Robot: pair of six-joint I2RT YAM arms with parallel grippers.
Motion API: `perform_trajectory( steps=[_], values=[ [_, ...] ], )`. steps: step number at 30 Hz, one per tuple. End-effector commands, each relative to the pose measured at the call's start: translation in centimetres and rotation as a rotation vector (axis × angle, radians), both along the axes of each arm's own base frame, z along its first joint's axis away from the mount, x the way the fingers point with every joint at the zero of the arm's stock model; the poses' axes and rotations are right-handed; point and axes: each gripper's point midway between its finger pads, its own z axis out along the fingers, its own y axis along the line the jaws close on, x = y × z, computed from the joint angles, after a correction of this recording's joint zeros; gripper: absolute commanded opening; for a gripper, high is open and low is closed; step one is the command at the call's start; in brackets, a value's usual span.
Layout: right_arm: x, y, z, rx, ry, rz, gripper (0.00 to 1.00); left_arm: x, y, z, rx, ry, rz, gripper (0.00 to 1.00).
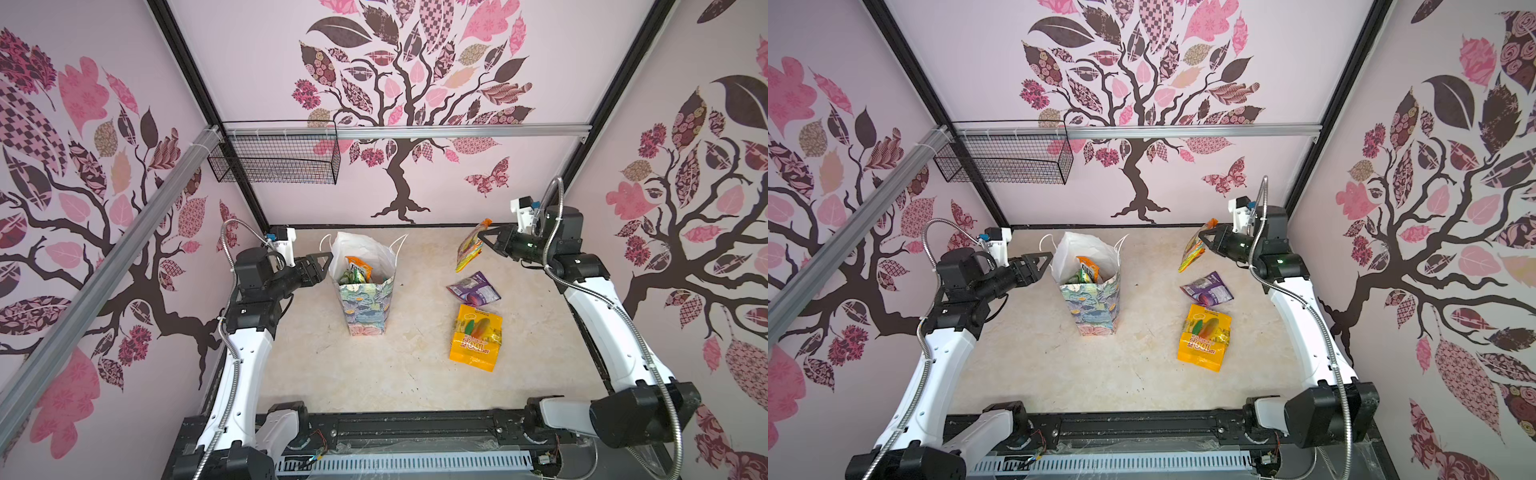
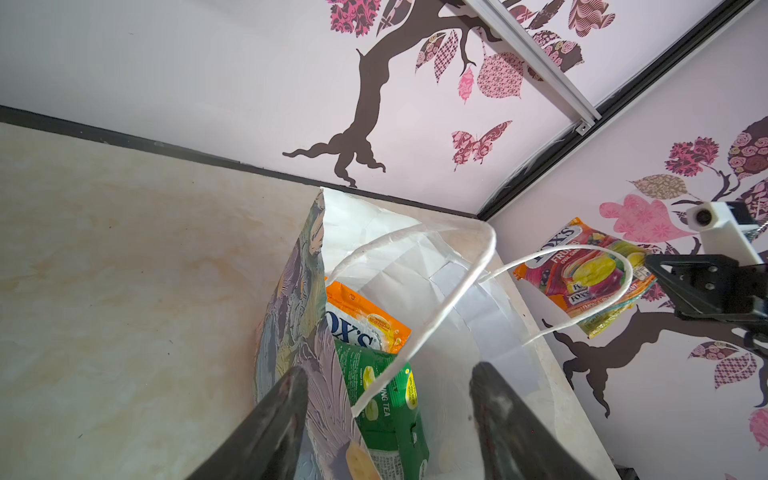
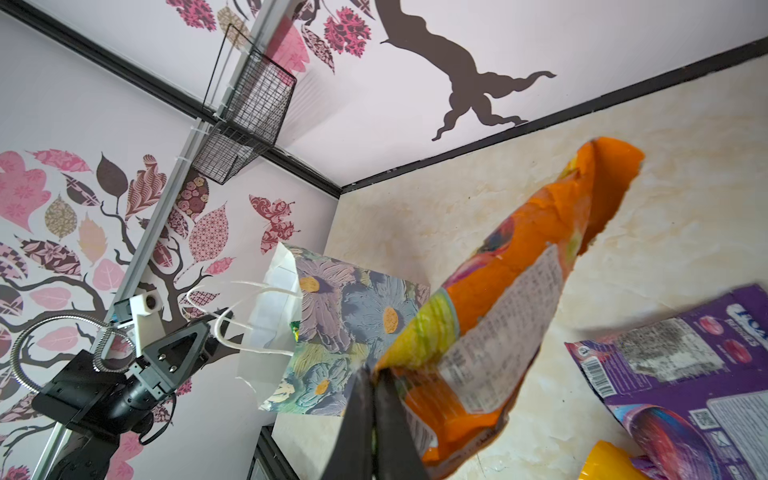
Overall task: Place the snacks into the paper bag
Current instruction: 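Lift the Fox's Fruits packet and carry it over the white bag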
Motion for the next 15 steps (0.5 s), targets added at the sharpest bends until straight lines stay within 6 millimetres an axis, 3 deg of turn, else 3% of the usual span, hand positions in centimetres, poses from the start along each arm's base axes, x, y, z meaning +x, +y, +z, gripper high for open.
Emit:
perform_trajectory(
  steps=[1,7,15],
  values=[
    [-2.3,1.4,4.8,-0.025,-0.125,0.019,0.00,-0.2,-0.1,-0.3,0.009,-0.010,-0.004,0.65],
    [-3.3,3.4,7.7,-0.016,-0.160,0.067,0.00,-0.2,-0.1,-0.2,0.012,-0.014,-0.003,0.66],
    [-5.2,7.9,11.5,-0.085,-0.228,0.176,0.00,-0.2,-0.1,-0.2,0.011,-0.014,-0.005,0.65]
  ],
)
